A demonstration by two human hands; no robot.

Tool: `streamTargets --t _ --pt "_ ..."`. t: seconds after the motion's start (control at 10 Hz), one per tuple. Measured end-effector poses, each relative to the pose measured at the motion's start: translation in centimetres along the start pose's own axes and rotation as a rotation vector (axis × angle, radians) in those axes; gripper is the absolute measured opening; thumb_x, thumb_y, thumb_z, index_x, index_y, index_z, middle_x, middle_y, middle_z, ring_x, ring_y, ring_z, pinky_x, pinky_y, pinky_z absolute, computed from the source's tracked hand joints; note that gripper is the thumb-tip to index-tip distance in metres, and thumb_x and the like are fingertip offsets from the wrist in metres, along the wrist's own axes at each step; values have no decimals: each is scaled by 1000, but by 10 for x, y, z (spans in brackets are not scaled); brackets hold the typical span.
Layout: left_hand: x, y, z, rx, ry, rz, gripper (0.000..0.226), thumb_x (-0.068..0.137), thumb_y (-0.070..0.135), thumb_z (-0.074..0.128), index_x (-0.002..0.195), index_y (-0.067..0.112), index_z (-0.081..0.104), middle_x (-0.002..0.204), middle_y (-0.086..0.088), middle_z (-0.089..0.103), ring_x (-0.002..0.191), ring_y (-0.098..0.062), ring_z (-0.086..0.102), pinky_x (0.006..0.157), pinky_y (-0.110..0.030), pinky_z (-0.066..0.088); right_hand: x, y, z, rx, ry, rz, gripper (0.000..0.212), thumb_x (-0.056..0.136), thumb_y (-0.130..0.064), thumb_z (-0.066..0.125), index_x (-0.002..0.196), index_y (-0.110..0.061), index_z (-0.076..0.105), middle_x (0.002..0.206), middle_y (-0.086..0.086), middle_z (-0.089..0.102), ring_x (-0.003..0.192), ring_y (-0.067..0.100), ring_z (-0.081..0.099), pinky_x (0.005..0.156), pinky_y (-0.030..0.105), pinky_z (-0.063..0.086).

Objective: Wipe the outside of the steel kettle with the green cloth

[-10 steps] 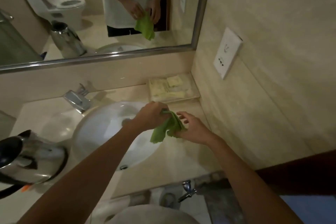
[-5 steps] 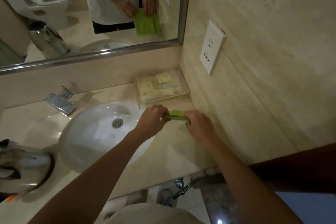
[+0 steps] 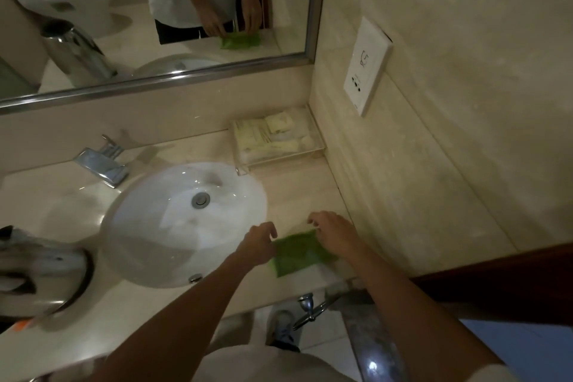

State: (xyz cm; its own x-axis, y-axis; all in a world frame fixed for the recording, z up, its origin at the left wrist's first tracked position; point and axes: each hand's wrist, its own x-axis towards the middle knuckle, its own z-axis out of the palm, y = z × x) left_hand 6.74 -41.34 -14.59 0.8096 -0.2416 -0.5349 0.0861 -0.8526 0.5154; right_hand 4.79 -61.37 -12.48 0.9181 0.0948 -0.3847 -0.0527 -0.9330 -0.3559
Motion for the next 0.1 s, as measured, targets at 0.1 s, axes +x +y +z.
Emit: streamTargets --t 0.1 --pt "5 -11 -8 52 14 -82 25 80 23 59 104 20 54 108 -8 62 102 -27 58 85 -37 48 12 -10 -6 -2 6 -48 34 96 -7 48 128 -15 60 129 9 60 112 27 60 87 36 49"
